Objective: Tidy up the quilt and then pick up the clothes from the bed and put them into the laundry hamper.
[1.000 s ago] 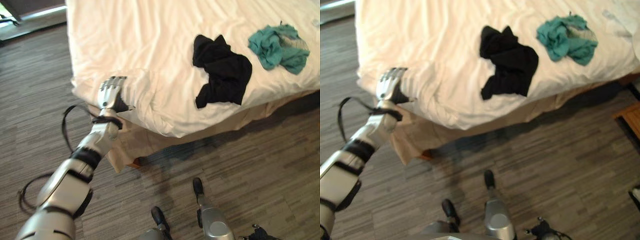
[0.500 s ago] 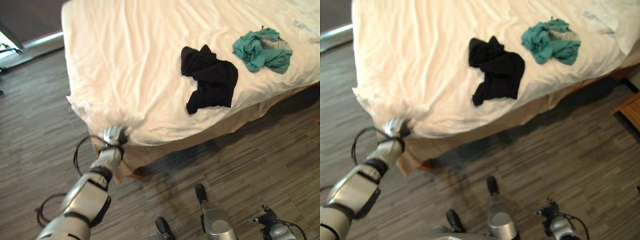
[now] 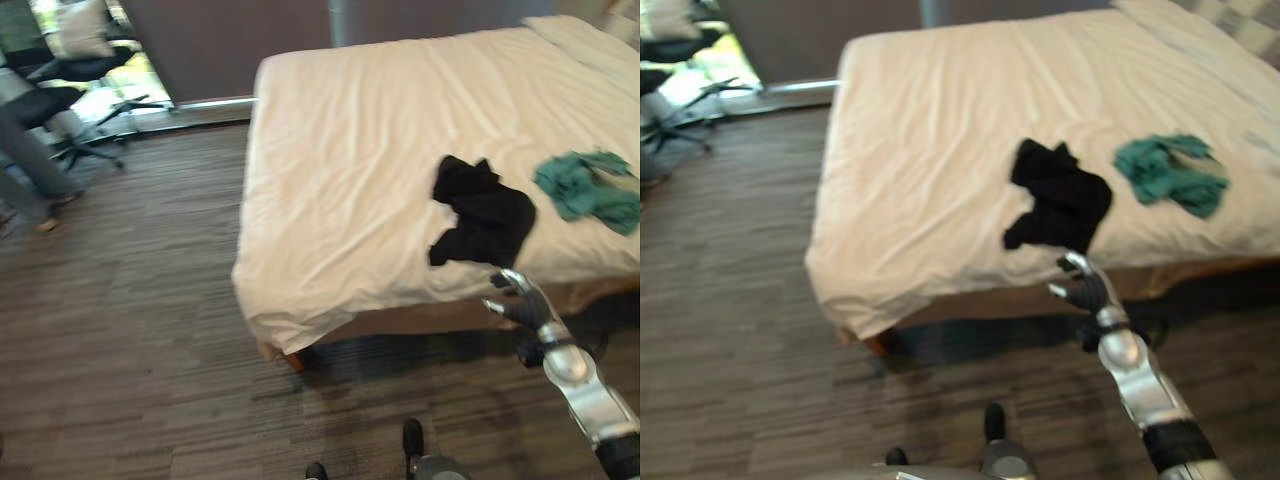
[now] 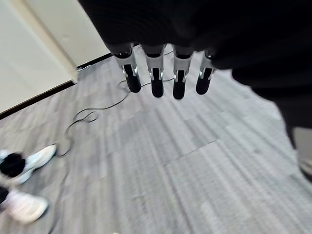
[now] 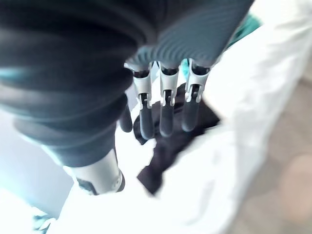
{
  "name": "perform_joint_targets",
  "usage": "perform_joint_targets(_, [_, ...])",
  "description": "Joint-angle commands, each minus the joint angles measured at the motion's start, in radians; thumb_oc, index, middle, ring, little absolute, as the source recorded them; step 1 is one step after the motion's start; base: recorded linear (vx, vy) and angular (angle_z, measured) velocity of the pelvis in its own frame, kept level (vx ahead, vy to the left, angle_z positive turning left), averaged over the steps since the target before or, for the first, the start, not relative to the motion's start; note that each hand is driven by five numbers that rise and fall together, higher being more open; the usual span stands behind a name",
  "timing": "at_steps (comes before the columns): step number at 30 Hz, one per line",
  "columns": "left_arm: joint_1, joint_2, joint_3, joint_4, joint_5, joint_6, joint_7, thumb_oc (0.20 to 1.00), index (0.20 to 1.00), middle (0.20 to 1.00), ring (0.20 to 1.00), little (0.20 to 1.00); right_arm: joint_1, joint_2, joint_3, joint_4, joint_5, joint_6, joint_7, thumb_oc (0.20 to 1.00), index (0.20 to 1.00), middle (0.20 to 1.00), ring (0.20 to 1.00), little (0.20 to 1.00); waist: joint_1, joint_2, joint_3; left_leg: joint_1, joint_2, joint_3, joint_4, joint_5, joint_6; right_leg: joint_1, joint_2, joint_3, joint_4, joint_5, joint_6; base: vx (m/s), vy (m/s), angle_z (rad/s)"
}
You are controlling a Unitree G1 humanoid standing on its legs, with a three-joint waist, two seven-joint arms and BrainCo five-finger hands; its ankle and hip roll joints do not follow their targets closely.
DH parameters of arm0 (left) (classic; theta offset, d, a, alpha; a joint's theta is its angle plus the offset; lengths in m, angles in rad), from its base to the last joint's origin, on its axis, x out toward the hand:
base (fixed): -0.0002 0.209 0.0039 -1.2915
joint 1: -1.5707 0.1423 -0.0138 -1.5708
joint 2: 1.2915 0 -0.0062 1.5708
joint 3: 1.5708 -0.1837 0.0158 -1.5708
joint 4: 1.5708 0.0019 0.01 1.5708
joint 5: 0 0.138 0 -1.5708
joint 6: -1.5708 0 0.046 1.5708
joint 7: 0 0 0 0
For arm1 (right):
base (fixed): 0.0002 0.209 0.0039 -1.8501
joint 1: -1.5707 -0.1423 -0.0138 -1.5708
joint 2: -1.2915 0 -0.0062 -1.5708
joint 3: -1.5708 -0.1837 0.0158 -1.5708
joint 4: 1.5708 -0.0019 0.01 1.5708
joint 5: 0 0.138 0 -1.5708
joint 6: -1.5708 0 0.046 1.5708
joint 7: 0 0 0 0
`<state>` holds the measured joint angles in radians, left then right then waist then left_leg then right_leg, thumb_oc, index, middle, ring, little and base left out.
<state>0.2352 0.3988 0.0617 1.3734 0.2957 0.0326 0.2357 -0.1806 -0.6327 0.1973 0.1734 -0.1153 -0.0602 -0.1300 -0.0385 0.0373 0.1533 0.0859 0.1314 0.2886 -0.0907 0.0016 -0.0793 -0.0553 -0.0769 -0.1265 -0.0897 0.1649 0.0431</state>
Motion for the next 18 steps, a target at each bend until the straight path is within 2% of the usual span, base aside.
perform_joint_targets(1, [-0.149, 0.048, -0.063, 0.011, 0.018, 0.002, 0.010, 1.000, 1.000, 1.000, 1.000, 1.000, -0.304, 0.014, 0.103, -0.003, 0.037, -0.059, -0.015, 0.200, 0.200, 0.200, 0.200, 0.200, 0.048, -0.068, 0.097, -0.012, -0.005, -0.024, 0.003, -0.016, -0.032, 0.053, -0.073, -0.008, 0.046, -0.164, 0.121, -0.30, -0.012, 0.45])
perform_joint_targets(2, [-0.172, 0.042, -0.108, -0.005, 0.026, -0.002, 0.016, 1.000, 1.000, 1.000, 1.000, 1.000, -0.425, 0.028, 0.162, 0.028, 0.047, -0.058, -0.022, 0.200, 0.200, 0.200, 0.200, 0.200, 0.064, -0.068, 0.123, -0.043, -0.005, -0.037, 0.003, -0.004, -0.031, 0.024, -0.074, -0.012, 0.055, -0.160, 0.120, -0.40, -0.015, 0.46])
perform_joint_targets(3, [-0.243, 0.046, -0.221, -0.049, 0.039, -0.018, 0.033, 1.000, 1.000, 1.000, 1.000, 1.000, -0.699, 0.041, 0.269, 0.170, 0.090, -0.052, -0.045, 0.200, 0.200, 0.200, 0.200, 0.200, 0.103, -0.066, 0.174, -0.100, -0.007, -0.062, 0.003, 0.022, -0.033, -0.039, -0.073, -0.022, 0.084, -0.158, 0.116, -0.32, -0.014, 0.37])
perform_joint_targets(4, [-0.245, 0.046, -0.220, -0.048, 0.039, -0.018, 0.033, 1.000, 1.000, 1.000, 1.000, 1.000, -0.702, 0.042, 0.271, 0.173, 0.091, -0.053, -0.046, 0.200, 0.200, 0.200, 0.200, 0.200, 0.101, -0.066, 0.172, -0.105, -0.007, -0.062, 0.003, 0.024, -0.033, -0.043, -0.073, -0.021, 0.084, -0.156, 0.116, -0.30, -0.035, 0.32])
perform_joint_targets(5, [-0.297, 0.046, -0.316, -0.093, 0.046, -0.037, 0.045, 1.000, 1.000, 1.000, 1.000, 1.000, -0.905, 0.059, 0.348, 0.351, 0.103, -0.038, -0.070, 0.200, 0.200, 0.200, 0.200, 0.200, 0.133, -0.063, 0.198, -0.146, -0.003, -0.079, 0.003, 0.043, -0.040, -0.084, -0.078, -0.043, 0.107, -0.156, 0.115, -0.11, -0.026, 0.33])
perform_joint_targets(6, [-0.300, 0.044, -0.315, -0.092, 0.046, -0.037, 0.045, 1.000, 1.000, 1.000, 1.000, 1.000, -0.911, 0.060, 0.351, 0.357, 0.104, -0.040, -0.071, 0.200, 0.200, 0.200, 0.200, 0.200, 0.131, -0.062, 0.199, -0.148, -0.003, -0.080, 0.003, 0.043, -0.040, -0.087, -0.078, -0.044, 0.109, -0.157, 0.114, -0.17, -0.040, 0.50])
perform_joint_targets(7, [-0.346, 0.044, -0.375, -0.123, 0.048, -0.053, 0.053, 1.000, 1.000, 1.000, 1.000, 1.000, -0.993, 0.099, 0.386, 0.469, 0.121, -0.038, -0.081, 0.200, 0.200, 0.200, 0.200, 0.200, 0.147, -0.056, 0.216, -0.179, -0.002, -0.093, 0.003, 0.056, -0.046, -0.112, -0.082, -0.057, 0.124, -0.159, 0.115, -0.13, -0.044, 0.50])
perform_joint_targets(9, [-0.401, 0.028, -0.468, -0.195, 0.041, -0.075, 0.067, 1.000, 1.000, 1.000, 1.000, 1.000, -1.049, 0.145, 0.403, 0.616, 0.178, -0.027, -0.081, 0.200, 0.200, 0.200, 0.200, 0.200, 0.170, -0.041, 0.242, -0.220, -0.002, -0.117, 0.003, 0.079, -0.055, -0.140, -0.092, -0.093, 0.142, -0.160, 0.116, -0.16, -0.071, 0.54])
perform_joint_targets(13, [-0.471, -0.011, -0.609, -0.368, 0.012, -0.115, 0.071, 1.000, 1.000, 1.000, 1.000, 1.000, -1.045, 0.263, 0.396, 0.867, 0.249, 0.003, -0.064, 0.200, 0.200, 0.200, 0.200, 0.200, 0.214, 0.021, 0.310, -0.294, -0.013, -0.165, 0.003, 0.108, -0.057, -0.188, -0.114, -0.153, 0.183, -0.169, 0.121, -0.15, -0.054, 0.63])
perform_joint_targets(15, [-0.465, -0.019, -0.633, -0.410, -0.009, -0.124, 0.062, 1.000, 1.000, 1.000, 1.000, 1.000, -1.023, 0.310, 0.380, 0.953, 0.248, 0.019, -0.042, 0.200, 0.200, 0.200, 0.200, 0.200, 0.227, 0.047, 0.326, -0.307, -0.016, -0.172, 0.003, 0.112, -0.056, -0.202, -0.120, -0.163, 0.201, -0.179, 0.120, -0.07, 0.008, 0.38])
perform_joint_targets(17, [-0.441, -0.056, -0.601, -0.429, -0.102, -0.129, 0.040, 1.000, 1.000, 1.000, 1.000, 1.000, -0.922, 0.373, 0.334, 1.033, 0.248, 0.047, -0.001, 0.200, 0.200, 0.200, 0.200, 0.200, 0.233, 0.074, 0.335, -0.318, -0.024, -0.176, 0.003, 0.115, -0.052, -0.211, -0.122, -0.163, 0.211, -0.185, 0.117, -0.05, 0.053, 0.13])
perform_joint_targets(18, [-0.437, -0.066, -0.593, -0.417, -0.110, -0.128, 0.043, 1.000, 1.000, 1.000, 1.000, 1.000, -0.887, 0.396, 0.335, 1.044, 0.231, 0.054, 0.014, 0.200, 0.200, 0.200, 0.200, 0.200, 0.232, 0.078, 0.334, -0.316, -0.025, -0.175, 0.003, 0.113, -0.050, -0.210, -0.122, -0.162, 0.212, -0.187, 0.116, 0.01, 0.058, 0.15])
